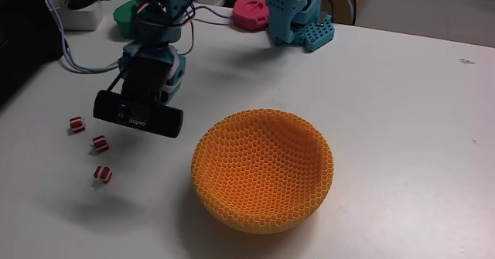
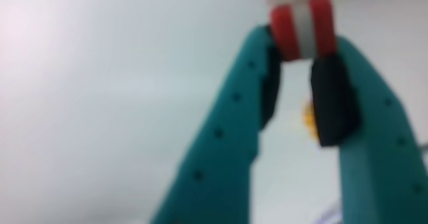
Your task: Place cube pieces into the yellow basket
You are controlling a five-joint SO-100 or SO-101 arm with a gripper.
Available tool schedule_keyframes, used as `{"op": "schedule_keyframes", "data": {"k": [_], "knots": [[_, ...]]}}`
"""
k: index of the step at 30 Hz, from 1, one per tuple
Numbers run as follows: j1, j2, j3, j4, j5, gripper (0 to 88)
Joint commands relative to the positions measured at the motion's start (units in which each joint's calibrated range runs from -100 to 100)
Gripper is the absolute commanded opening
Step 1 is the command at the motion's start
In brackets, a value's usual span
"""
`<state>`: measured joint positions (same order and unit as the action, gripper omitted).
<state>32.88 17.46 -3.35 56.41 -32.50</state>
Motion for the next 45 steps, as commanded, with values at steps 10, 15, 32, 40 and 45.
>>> {"op": "schedule_keyframes", "data": {"k": [10, 15, 32, 40, 45], "knots": [[-27.8, -4.0, -27.2, 24.0, -5.9, 0.0], [-32.2, -3.8, -23.4, 24.4, -6.9, 17.6], [-4.1, -12.3, -13.5, 31.5, -3.1, 33.5], [10.1, -17.2, 15.0, 8.3, -1.2, 31.9], [12.4, -16.7, 21.4, -0.7, -1.4, 32.2]]}}
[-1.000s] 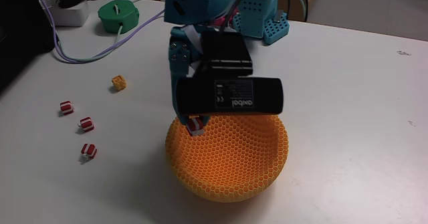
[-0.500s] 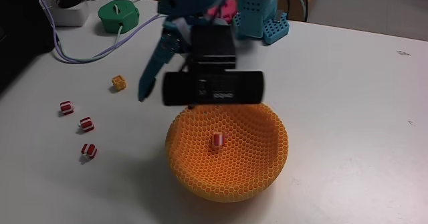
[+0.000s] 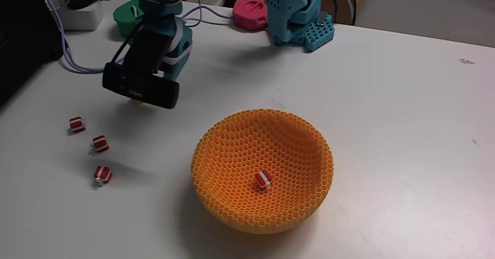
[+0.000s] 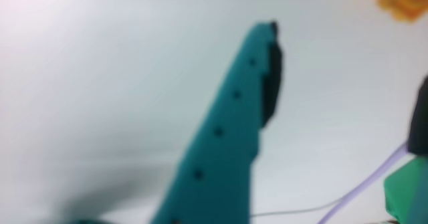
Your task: Place cube pieces into the yellow basket
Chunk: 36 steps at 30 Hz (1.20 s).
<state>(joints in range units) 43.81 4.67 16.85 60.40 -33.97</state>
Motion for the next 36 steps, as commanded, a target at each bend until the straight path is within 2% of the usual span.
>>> {"op": "schedule_keyframes", "data": {"k": [1, 21, 24, 30, 36], "knots": [[1.7, -3.4, 1.3, -5.8, 0.1, 32.3], [5.6, 6.1, 2.6, -20.2, 0.1, 30.1], [6.0, 7.0, 2.7, -21.0, -0.9, 24.0], [7.9, 7.6, 2.7, -22.6, -1.1, 0.0], [7.1, 7.1, 1.2, -20.8, 0.5, 0.0]]}}
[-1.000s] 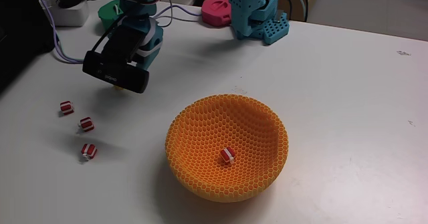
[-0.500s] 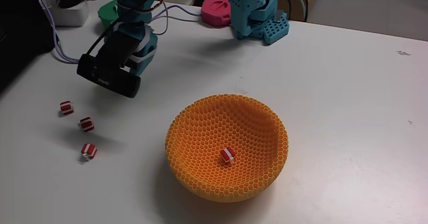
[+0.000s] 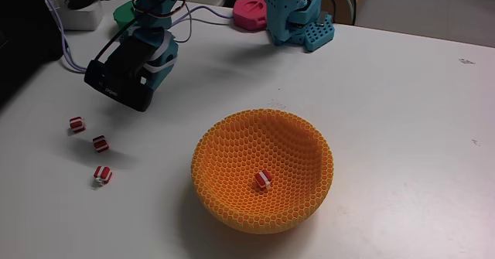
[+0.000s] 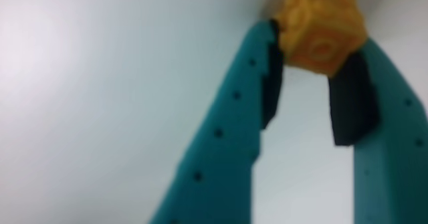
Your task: Place cube pieces into the yellow basket
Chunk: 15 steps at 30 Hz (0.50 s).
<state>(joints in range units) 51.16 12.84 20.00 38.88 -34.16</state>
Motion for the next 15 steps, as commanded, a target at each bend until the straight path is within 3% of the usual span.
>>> {"op": "schedule_keyframes", "data": {"k": [1, 4, 7, 10, 15], "knots": [[-0.7, -1.4, -2.8, 1.6, 1.0, 0.0], [-3.3, -2.7, -10.9, 9.2, 3.3, 0.0], [-9.2, -3.7, -27.8, 25.1, 6.3, 0.0], [-18.5, -3.7, -42.5, 39.4, 6.1, 0.0], [-36.2, -3.3, -50.6, 44.5, 3.3, 0.0]]}}
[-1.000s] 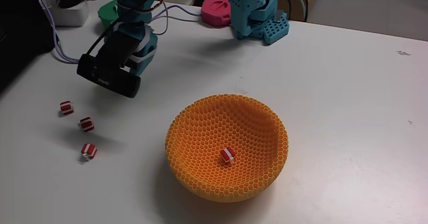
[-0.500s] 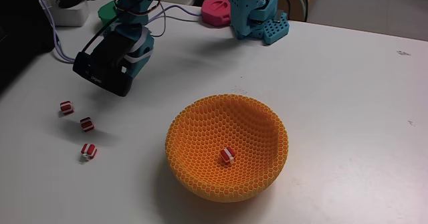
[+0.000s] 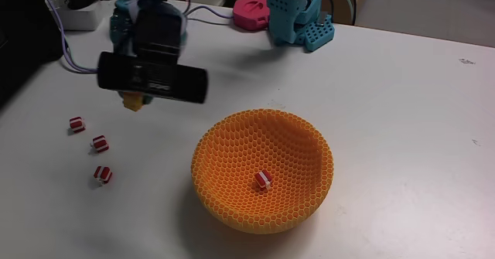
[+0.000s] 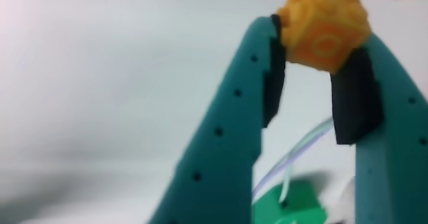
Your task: Place cube pieces into the yellow basket
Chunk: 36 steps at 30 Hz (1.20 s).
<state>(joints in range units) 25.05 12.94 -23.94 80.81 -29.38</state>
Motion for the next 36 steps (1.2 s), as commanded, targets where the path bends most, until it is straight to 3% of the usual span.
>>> {"op": "schedule_keyframes", "data": {"k": [1, 8, 11, 12, 21, 30, 36], "knots": [[-13.1, -3.4, -6.7, 2.7, -2.2, 0.0], [-24.9, -1.0, -3.7, 0.8, -7.0, 0.0], [-26.7, -1.0, -3.5, 3.5, -5.8, 25.4], [-27.0, -1.1, -3.5, 4.1, -5.4, 28.7], [-20.2, -3.2, -4.5, 8.7, -3.4, 36.2], [1.8, 2.4, 2.4, -14.7, -1.6, 36.9], [4.5, 8.2, 12.0, -32.7, -4.6, 35.9]]}}
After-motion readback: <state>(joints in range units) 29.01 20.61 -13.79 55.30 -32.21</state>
